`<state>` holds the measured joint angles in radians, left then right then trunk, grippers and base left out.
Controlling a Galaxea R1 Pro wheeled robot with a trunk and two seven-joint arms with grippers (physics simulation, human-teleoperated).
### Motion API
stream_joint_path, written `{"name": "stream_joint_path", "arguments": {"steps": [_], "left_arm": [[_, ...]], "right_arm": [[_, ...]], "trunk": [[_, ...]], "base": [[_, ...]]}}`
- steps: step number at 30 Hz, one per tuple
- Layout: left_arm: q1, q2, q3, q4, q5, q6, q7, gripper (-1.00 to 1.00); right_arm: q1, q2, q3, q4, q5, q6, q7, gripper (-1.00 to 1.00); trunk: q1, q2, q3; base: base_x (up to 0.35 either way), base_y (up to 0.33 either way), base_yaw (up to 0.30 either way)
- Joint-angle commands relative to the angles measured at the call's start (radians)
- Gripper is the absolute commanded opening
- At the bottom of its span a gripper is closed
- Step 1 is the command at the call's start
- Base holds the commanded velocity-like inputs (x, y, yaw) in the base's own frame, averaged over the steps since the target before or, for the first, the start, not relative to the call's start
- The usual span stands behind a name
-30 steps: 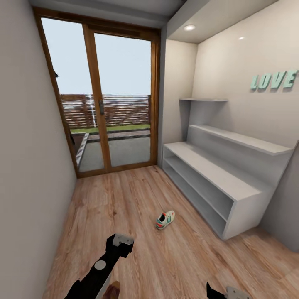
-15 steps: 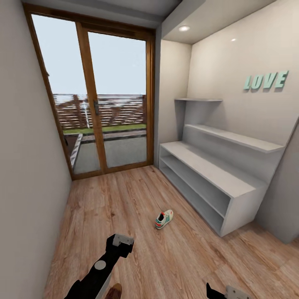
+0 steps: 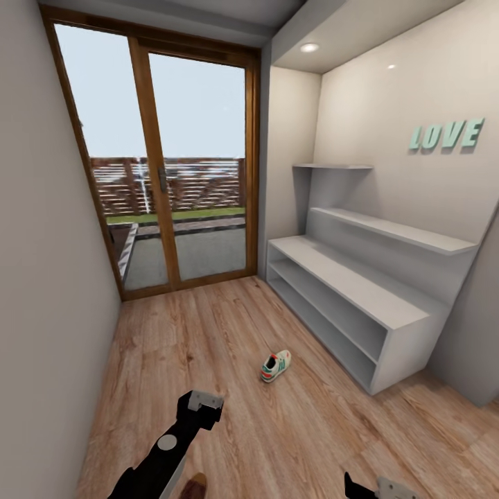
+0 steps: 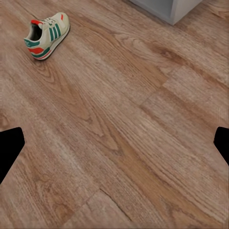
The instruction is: Pick up the two gym shoes and the two sandals from the corridor floor and place them onto the hallstand (shoe rack) in the corridor, making sure they are on the rack and not on the floor. Arrange them so the two gym shoes are next to each other and the two sandals are next to each other.
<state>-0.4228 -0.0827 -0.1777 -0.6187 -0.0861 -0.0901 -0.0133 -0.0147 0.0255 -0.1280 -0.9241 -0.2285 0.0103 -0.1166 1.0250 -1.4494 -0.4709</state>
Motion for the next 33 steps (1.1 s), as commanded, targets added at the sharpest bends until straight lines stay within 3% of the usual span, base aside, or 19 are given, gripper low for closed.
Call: {"name": "stream_joint_path", "arguments": {"steps": [1,17,20,25,33], "left_arm": [[-0.001,0.000,0.001,0.000,-0.009,-0.003,-0.001,1.00],[-0.001,0.000,0.003,0.001,-0.003,-0.005,-0.002,1.00],[-0.001,0.001,0.004,0.003,0.020,-0.020,-0.003,1.00],[-0.001,0.002,0.007,0.091,0.106,-0.052,-0.004,1.00],[-0.001,0.020,0.008,0.135,0.139,-0.114,-0.002,1.00]], "right_arm": [[0.000,0.001,-0.001,-0.002,-0.009,0.001,-0.002,1.00],[0.000,0.000,-0.003,-0.002,-0.013,0.000,-0.005,1.00],[0.000,0.000,-0.005,-0.001,-0.017,-0.003,-0.005,1.00],[0.000,0.000,-0.005,0.001,-0.021,-0.005,-0.004,1.00],[-0.001,-0.001,-0.010,0.002,-0.026,-0.003,-0.004,1.00]], "trunk": [[0.000,-0.001,-0.001],[0.000,-0.001,-0.001],[0.000,-0.001,-0.001],[0.000,-0.001,-0.001],[0.000,-0.001,-0.001]], "base": [[0.000,0.128,0.000],[0.000,0.021,0.000],[0.000,0.000,0.000],[0.000,0.000,0.000],[0.000,0.000,0.000]]}}
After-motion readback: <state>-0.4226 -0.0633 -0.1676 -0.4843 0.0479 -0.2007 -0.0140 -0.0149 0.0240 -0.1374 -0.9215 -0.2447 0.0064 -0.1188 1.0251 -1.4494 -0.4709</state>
